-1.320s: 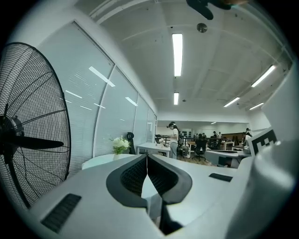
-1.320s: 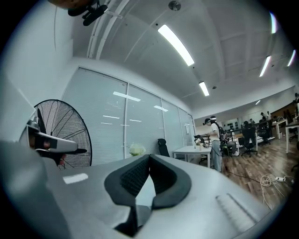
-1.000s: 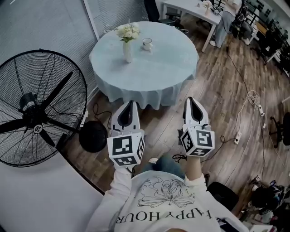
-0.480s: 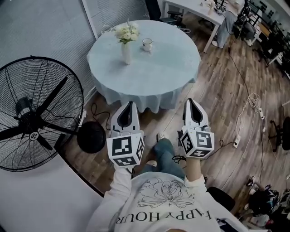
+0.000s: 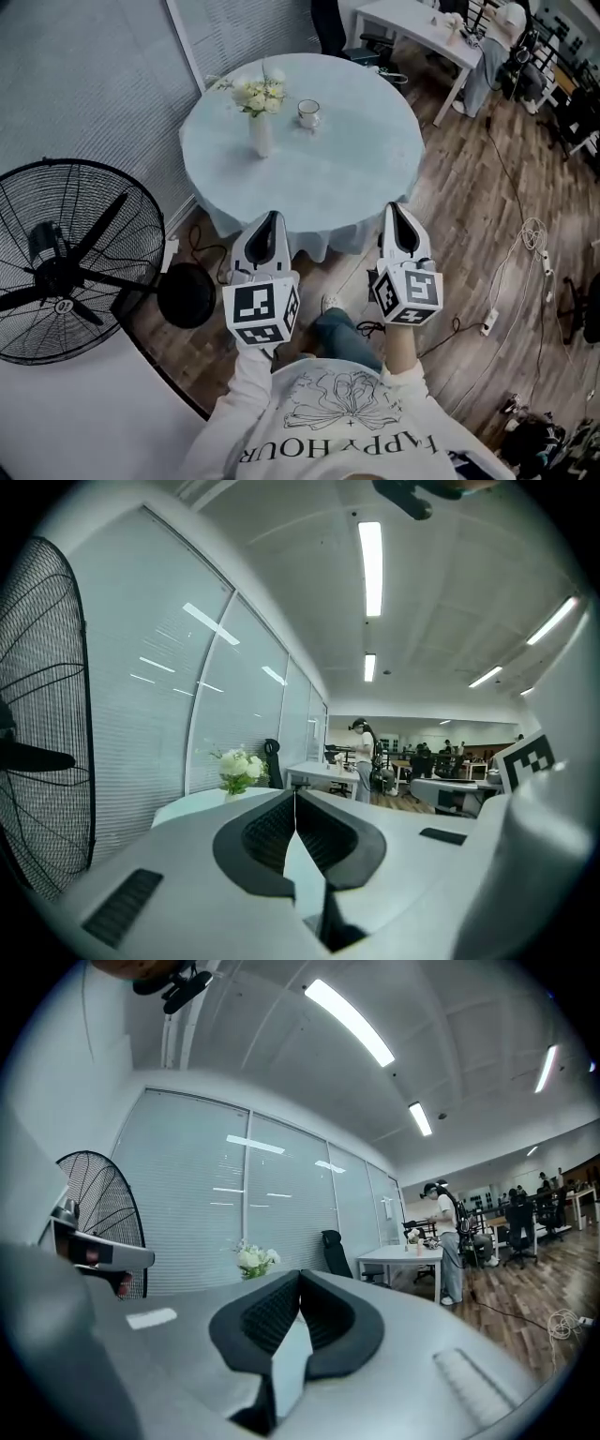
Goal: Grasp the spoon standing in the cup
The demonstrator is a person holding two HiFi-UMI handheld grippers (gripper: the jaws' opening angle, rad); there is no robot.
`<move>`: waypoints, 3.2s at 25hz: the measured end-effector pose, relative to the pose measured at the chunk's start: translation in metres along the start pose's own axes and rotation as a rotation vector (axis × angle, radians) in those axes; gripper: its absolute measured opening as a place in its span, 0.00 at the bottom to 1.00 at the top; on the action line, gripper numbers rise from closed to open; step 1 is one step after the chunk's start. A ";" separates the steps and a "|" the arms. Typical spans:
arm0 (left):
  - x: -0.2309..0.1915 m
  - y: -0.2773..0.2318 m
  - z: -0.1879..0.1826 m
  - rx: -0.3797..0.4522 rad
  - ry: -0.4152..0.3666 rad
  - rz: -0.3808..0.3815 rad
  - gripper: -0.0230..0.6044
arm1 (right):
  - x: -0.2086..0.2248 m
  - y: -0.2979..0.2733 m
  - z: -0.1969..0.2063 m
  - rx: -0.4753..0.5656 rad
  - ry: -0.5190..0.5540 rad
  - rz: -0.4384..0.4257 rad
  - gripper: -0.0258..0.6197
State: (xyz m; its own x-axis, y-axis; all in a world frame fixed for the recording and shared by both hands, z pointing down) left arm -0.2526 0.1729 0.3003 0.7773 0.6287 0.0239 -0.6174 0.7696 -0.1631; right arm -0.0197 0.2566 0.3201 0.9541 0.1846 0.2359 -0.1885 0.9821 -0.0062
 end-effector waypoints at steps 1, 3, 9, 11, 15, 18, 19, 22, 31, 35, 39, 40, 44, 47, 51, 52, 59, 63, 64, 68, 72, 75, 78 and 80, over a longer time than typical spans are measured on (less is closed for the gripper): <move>0.002 -0.010 -0.003 0.000 0.000 -0.006 0.05 | 0.006 -0.010 -0.003 -0.001 -0.001 -0.007 0.06; 0.006 -0.029 -0.009 0.000 -0.003 -0.015 0.05 | 0.016 -0.030 -0.008 -0.001 -0.002 -0.022 0.06; 0.018 -0.090 -0.022 0.001 -0.009 -0.039 0.05 | 0.052 -0.086 -0.018 -0.004 -0.012 -0.058 0.06; 0.021 -0.109 -0.024 0.000 -0.009 -0.039 0.05 | 0.064 -0.103 -0.020 -0.007 -0.013 -0.062 0.06; 0.029 -0.140 -0.025 -0.007 -0.015 -0.043 0.05 | 0.083 -0.130 -0.019 -0.016 -0.014 -0.077 0.06; 0.033 -0.159 -0.025 -0.016 -0.020 -0.050 0.05 | 0.094 -0.146 -0.018 -0.028 -0.021 -0.088 0.06; 0.035 -0.164 -0.025 -0.020 -0.021 -0.052 0.05 | 0.097 -0.151 -0.017 -0.032 -0.024 -0.089 0.06; 0.039 -0.178 -0.025 -0.033 -0.024 -0.043 0.05 | 0.106 -0.163 -0.015 -0.047 -0.035 -0.094 0.06; 0.035 -0.210 -0.022 -0.062 -0.020 -0.040 0.05 | 0.113 -0.195 -0.007 -0.080 -0.048 -0.112 0.06; 0.032 -0.231 -0.020 -0.073 -0.017 -0.029 0.05 | 0.119 -0.210 -0.006 -0.083 -0.041 -0.107 0.06; 0.026 -0.256 -0.019 -0.075 -0.016 -0.013 0.05 | 0.126 -0.230 -0.006 -0.078 -0.026 -0.090 0.06; 0.024 -0.262 -0.018 -0.077 -0.016 -0.009 0.05 | 0.128 -0.236 -0.005 -0.078 -0.023 -0.085 0.06; 0.017 -0.289 -0.012 -0.109 -0.026 0.008 0.05 | 0.131 -0.259 -0.004 -0.081 -0.019 -0.069 0.06; 0.010 -0.309 -0.010 -0.117 -0.028 0.027 0.05 | 0.134 -0.277 -0.003 -0.082 -0.016 -0.057 0.06; 0.003 -0.334 -0.006 -0.126 -0.036 0.055 0.05 | 0.138 -0.298 0.002 -0.092 -0.015 -0.034 0.06; 0.001 -0.339 -0.004 -0.129 -0.038 0.061 0.05 | 0.138 -0.302 0.003 -0.095 -0.015 -0.028 0.06; -0.008 -0.373 0.003 -0.170 -0.036 0.098 0.05 | 0.144 -0.326 0.008 -0.113 -0.019 0.007 0.06; -0.012 -0.387 0.007 -0.192 -0.031 0.115 0.05 | 0.144 -0.336 0.013 -0.129 -0.019 0.019 0.06; -0.013 -0.390 0.009 -0.199 -0.029 0.120 0.05 | 0.144 -0.338 0.015 -0.132 -0.020 0.021 0.06; -0.019 -0.401 0.016 -0.221 -0.017 0.139 0.06 | 0.144 -0.349 0.022 -0.149 -0.031 0.030 0.06; -0.029 -0.414 0.023 -0.246 -0.003 0.152 0.08 | 0.140 -0.364 0.030 -0.164 -0.030 0.034 0.06; -0.034 -0.421 0.027 -0.256 0.008 0.154 0.09 | 0.140 -0.372 0.033 -0.175 -0.028 0.037 0.06; -0.038 -0.426 0.033 -0.276 0.026 0.152 0.09 | 0.141 -0.379 0.037 -0.190 -0.027 0.037 0.06; -0.039 -0.430 0.037 -0.289 0.034 0.149 0.10 | 0.142 -0.383 0.040 -0.200 -0.028 0.034 0.06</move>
State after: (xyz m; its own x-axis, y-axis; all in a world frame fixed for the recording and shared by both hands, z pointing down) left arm -0.0217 -0.1786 0.4059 0.6873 0.7244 -0.0532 -0.6686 0.6023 -0.4361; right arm 0.1792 -0.0948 0.3945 0.9405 0.2196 0.2591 -0.1681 0.9638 -0.2069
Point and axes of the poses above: the fingertips, and each gripper's own axes: y backward along the fingers, x to its right, z out of its underside, the point moved 9 cm from there along y, backward along the fingers, and after that the axes turned 7 degrees about -y, right-handed, at the moved point
